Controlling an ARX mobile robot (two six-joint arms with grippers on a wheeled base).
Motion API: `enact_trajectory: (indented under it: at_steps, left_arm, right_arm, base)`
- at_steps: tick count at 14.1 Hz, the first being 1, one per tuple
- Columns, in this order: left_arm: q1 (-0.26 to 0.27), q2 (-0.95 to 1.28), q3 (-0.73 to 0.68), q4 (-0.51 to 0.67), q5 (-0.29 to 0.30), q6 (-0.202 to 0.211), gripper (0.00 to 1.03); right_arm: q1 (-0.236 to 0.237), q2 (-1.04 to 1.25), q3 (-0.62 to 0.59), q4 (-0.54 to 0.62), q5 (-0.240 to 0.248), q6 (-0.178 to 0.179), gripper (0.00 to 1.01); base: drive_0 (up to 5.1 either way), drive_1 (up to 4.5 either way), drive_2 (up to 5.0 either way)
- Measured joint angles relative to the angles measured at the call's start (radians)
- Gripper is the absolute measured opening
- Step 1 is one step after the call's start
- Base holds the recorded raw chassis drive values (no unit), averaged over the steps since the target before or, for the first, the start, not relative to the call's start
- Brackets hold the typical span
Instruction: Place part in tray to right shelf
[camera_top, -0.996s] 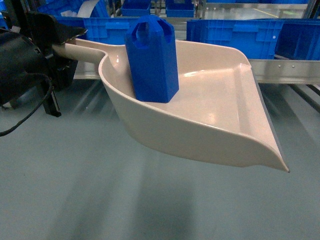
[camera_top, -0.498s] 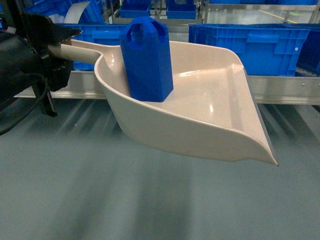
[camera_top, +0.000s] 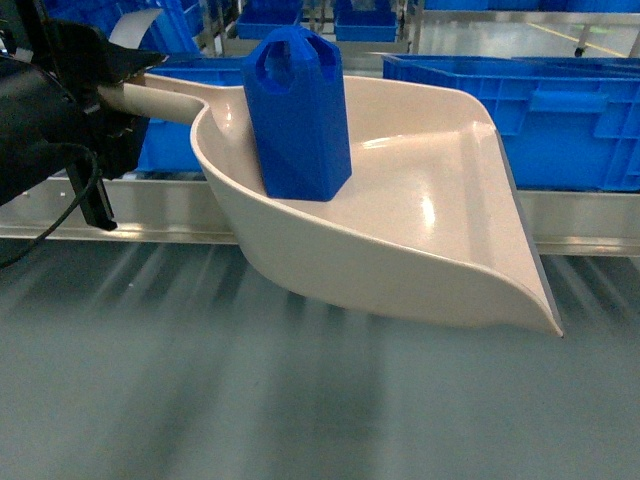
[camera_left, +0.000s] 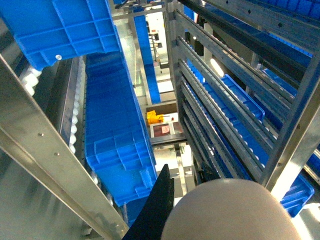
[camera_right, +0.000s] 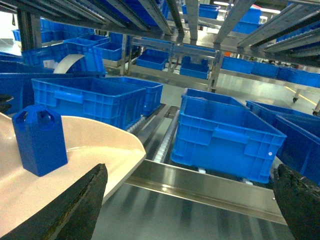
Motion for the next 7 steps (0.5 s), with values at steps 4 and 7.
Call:
enact_trajectory:
  at_steps: [4, 7]
  left_arm:
    - [0.0, 0.0, 0.0, -0.003, -0.001, 0.001, 0.12]
    - [0.0, 0.0, 0.0, -0.004, 0.0, 0.001, 0.12]
  right_arm:
    - [0.0, 0.0, 0.0, 0.0, 0.0, 0.0, 0.98]
    - [0.0, 0.0, 0.0, -0.001, 0.0, 0.0, 0.98]
  base:
    - [0.0, 3.93, -4.0]
    - [0.0, 3.99, -3.9]
